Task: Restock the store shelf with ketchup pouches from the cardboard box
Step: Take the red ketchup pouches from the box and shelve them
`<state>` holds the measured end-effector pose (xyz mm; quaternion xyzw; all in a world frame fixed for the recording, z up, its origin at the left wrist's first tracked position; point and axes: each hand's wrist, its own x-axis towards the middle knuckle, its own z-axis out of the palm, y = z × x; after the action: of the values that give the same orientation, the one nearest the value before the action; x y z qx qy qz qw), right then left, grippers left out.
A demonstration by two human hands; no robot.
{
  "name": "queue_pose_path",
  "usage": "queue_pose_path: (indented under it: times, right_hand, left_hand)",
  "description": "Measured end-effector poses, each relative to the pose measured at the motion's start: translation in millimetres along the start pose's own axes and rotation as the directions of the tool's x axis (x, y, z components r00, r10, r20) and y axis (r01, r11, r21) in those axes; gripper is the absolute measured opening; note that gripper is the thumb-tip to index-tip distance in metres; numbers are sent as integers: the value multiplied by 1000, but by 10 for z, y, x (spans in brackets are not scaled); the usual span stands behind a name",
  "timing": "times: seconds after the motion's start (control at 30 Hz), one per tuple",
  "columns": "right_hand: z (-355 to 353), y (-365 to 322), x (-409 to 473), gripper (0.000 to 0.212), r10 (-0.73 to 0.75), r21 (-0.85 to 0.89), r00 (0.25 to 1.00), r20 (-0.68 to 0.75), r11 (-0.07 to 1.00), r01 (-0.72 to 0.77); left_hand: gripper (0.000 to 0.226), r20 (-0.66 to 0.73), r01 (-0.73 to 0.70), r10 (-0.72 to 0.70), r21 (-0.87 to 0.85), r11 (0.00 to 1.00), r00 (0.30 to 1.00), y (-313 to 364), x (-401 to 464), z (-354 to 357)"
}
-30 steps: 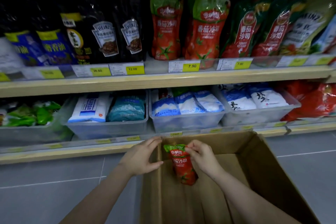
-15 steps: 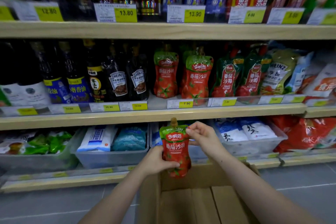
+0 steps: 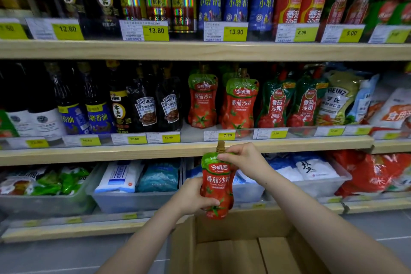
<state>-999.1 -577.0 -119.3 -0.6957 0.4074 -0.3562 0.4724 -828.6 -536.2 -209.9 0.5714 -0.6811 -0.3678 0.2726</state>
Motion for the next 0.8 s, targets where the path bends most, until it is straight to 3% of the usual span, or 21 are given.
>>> queue_pose_path:
  times: [0.13, 0.33, 0.53, 0.67, 0.8]
  right_hand:
    - [-15, 40, -3, 5, 6, 75, 1000, -6, 997, -5]
    - [41, 340, -147, 24, 74, 93, 991, 113, 992, -84]
    - [-87, -69, 164, 27, -125, 55, 992, 28, 991, 124]
    - [-210, -541, 523, 28, -249, 37, 966, -63, 967, 252]
    - [-193, -670, 803, 27, -306, 18, 945, -113, 951, 310]
  left_hand:
    - [45, -55, -1, 0, -8, 1000, 998, 7, -11, -4]
    - [35, -98, -43, 44, 12, 999, 994, 78, -7, -48]
    - [29, -234, -104, 104, 11, 994, 967, 462, 232, -492]
    - [36, -402, -203, 225, 98, 974, 887, 827, 494, -964]
    - [35, -462, -217, 233, 88, 972, 856, 930, 730, -1191]
